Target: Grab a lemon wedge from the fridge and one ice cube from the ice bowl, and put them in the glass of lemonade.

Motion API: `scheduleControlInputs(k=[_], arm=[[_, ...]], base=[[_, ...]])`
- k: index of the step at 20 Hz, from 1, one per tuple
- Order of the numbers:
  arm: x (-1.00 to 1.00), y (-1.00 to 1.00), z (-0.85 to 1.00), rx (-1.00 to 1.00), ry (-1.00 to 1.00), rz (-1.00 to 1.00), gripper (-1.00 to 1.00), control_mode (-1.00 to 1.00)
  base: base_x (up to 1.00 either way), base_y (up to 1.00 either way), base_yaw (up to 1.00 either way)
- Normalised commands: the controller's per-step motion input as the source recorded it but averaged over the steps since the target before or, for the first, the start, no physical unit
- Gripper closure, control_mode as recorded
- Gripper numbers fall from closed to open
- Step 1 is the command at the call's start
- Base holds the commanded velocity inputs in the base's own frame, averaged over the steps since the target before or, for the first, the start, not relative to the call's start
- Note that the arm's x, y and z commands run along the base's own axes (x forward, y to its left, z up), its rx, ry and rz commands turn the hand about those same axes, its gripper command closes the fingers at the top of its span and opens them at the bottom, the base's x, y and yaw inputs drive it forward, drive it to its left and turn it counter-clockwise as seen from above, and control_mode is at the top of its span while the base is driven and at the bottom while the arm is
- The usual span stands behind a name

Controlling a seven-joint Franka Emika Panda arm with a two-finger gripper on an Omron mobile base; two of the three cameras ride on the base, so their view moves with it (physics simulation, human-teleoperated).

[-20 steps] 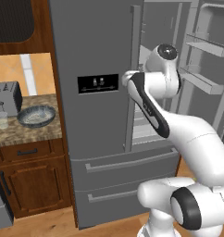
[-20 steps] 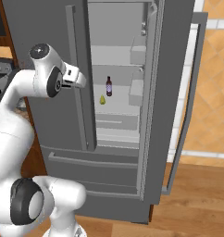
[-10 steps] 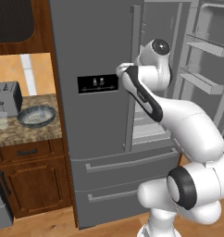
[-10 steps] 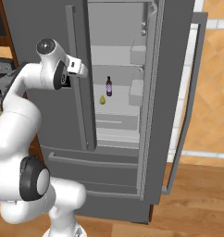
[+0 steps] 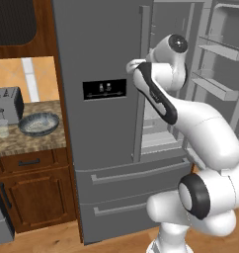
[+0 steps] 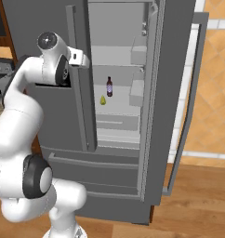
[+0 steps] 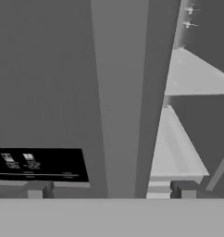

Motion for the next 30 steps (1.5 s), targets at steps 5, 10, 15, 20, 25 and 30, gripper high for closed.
scheduleControlInputs(k=[5,10,15,20,25,30], arm=[[0.22,-0.02,0.0,-0.02,0.01,-0.02,-1.0,-1.0],[0.7,-0.03,-0.05,0.0,0.01,-0.06,-1.0,-1.0],[0.39,0.01,-0.06,0.0,0.0,-0.04,1.0,-1.0],[-0.12,0.17,0.06,0.0,-0.02,0.0,1.0,-1.0],[-0.4,0.76,0.35,0.0,-0.09,0.08,1.0,-1.0],[-0.74,0.95,0.54,0.0,-0.04,0.14,1.0,-1.0]], base=[[0.0,0.0,0.0],[0.0,0.0,0.0],[0.0,0.0,0.0],[0.0,0.0,0.0],[0.0,0.0,0.0],[0.0,0.0,0.0]])
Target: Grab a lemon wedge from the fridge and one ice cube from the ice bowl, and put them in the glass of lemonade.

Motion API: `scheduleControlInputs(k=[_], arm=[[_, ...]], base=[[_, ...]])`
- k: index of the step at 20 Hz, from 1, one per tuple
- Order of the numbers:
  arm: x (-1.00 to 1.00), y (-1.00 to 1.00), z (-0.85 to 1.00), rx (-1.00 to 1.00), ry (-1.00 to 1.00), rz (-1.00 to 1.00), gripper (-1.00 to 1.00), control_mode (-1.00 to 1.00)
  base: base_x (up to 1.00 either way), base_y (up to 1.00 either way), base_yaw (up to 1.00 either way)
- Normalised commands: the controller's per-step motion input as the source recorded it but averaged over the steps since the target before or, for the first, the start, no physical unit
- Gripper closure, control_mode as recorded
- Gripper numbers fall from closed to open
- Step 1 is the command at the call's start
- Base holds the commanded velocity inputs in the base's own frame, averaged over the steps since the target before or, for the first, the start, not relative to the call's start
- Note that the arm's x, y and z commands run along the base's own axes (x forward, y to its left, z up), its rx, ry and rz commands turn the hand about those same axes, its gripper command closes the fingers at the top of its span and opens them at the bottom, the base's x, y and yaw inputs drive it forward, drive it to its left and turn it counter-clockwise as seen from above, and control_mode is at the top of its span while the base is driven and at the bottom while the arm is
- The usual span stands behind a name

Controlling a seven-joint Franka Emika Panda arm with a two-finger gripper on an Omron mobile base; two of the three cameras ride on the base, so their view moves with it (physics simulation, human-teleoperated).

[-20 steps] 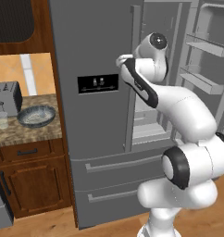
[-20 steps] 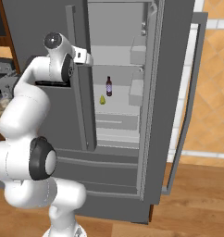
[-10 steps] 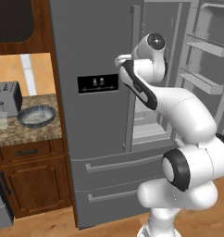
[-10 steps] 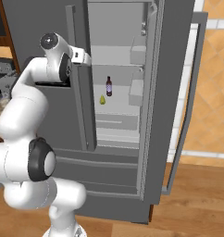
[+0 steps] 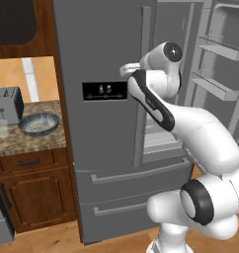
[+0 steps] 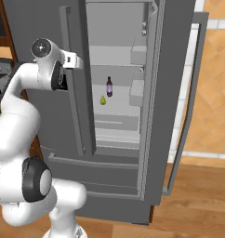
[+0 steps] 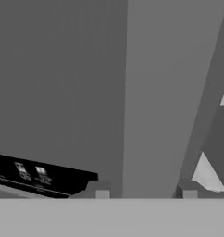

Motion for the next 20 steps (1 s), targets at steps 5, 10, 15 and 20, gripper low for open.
scheduleControlInputs(k=[5,10,15,20], arm=[[-0.96,0.9,0.78,0.0,0.0,0.19,1.0,-1.0],[-1.0,0.84,0.73,-0.02,0.0,0.18,1.0,-1.0],[-1.0,0.59,0.54,-0.04,0.0,0.14,1.0,-1.0],[-1.0,0.04,0.46,0.0,-0.06,0.05,1.0,-1.0]], base=[[0.0,0.0,0.0],[0.0,0.0,0.0],[0.0,0.0,0.0],[0.0,0.0,0.0]])
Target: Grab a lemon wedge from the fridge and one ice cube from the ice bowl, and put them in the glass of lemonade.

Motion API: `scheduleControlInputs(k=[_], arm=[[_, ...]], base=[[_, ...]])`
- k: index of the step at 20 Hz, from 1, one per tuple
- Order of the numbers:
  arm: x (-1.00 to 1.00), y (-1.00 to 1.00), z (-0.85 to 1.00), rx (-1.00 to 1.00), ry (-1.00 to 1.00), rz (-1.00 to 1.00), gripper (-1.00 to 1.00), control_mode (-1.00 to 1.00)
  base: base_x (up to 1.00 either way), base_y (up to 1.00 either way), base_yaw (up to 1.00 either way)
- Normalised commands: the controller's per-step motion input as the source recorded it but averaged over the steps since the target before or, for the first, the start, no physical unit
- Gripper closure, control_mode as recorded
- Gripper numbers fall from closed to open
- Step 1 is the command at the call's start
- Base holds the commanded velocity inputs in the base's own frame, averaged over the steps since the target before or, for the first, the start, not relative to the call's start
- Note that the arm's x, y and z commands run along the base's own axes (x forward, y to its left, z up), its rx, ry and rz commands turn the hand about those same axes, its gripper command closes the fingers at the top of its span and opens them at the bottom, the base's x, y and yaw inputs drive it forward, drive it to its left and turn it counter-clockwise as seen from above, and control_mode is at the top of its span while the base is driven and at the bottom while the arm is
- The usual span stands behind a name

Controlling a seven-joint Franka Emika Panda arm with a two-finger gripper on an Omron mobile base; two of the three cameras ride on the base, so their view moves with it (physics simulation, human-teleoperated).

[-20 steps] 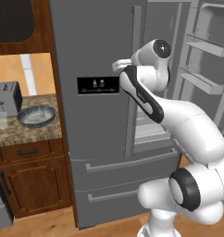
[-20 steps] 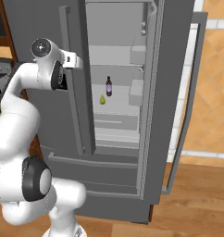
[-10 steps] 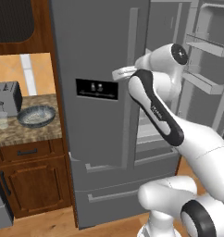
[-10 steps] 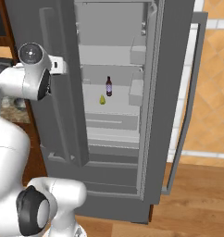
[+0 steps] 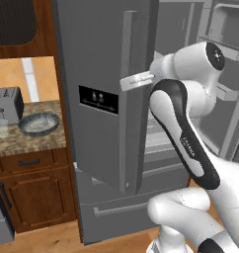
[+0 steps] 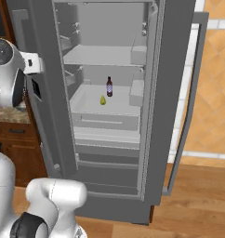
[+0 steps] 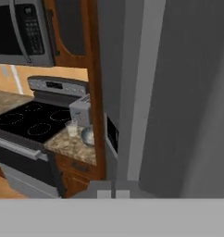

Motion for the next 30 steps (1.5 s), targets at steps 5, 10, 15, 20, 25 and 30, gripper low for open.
scheduleControlInputs(k=[5,10,15,20,25,30], arm=[[-0.9,-0.53,0.35,0.01,-0.06,-0.05,1.0,-1.0],[-0.1,-0.98,0.19,0.08,0.05,-0.17,1.0,-1.0],[0.8,-0.8,-0.21,0.18,0.23,-0.13,1.0,-1.0],[0.68,-0.1,-0.34,0.1,0.13,-0.01,1.0,-1.0],[0.64,0.19,-0.53,0.08,0.0,0.01,-1.0,-1.0],[0.78,0.02,-0.25,0.24,-0.06,0.13,-1.0,-1.0]], base=[[0.0,0.0,0.0],[0.0,0.0,0.0],[0.0,0.0,0.0],[0.0,0.0,0.0],[0.0,0.0,0.0],[0.0,0.0,0.0]])
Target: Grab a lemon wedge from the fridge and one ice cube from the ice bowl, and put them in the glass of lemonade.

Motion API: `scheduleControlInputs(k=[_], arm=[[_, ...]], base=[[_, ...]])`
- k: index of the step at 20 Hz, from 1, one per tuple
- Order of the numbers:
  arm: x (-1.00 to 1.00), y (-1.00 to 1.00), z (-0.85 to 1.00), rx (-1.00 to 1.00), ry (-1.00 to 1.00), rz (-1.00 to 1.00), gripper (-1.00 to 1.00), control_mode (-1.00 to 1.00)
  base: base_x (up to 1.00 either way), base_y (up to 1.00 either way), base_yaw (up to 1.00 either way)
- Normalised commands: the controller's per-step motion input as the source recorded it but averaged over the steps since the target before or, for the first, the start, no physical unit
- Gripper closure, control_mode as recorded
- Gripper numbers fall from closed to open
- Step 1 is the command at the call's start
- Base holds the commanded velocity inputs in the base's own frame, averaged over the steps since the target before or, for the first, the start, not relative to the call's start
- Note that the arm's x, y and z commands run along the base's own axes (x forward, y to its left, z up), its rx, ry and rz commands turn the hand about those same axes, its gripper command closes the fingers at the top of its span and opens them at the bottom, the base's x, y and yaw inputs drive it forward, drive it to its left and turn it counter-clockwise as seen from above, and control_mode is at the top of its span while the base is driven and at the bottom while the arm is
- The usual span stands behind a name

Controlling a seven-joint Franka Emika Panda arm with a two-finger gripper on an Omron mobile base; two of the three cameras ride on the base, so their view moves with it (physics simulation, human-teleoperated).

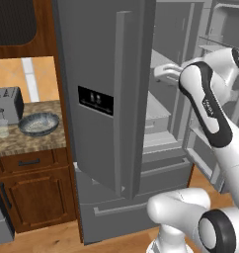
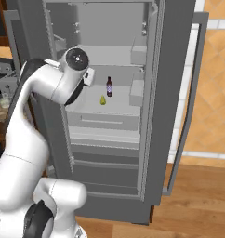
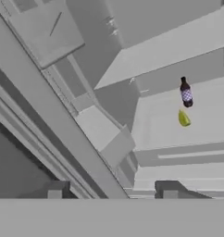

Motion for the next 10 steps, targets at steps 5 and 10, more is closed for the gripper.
scheduleControlInputs(k=[5,10], arm=[[0.38,0.01,0.14,0.32,-0.08,0.34,-1.0,-1.0],[0.0,0.3,0.21,0.03,0.0,0.37,-1.0,-1.0]], base=[[0.0,0.0,0.0],[0.0,0.0,0.0]])
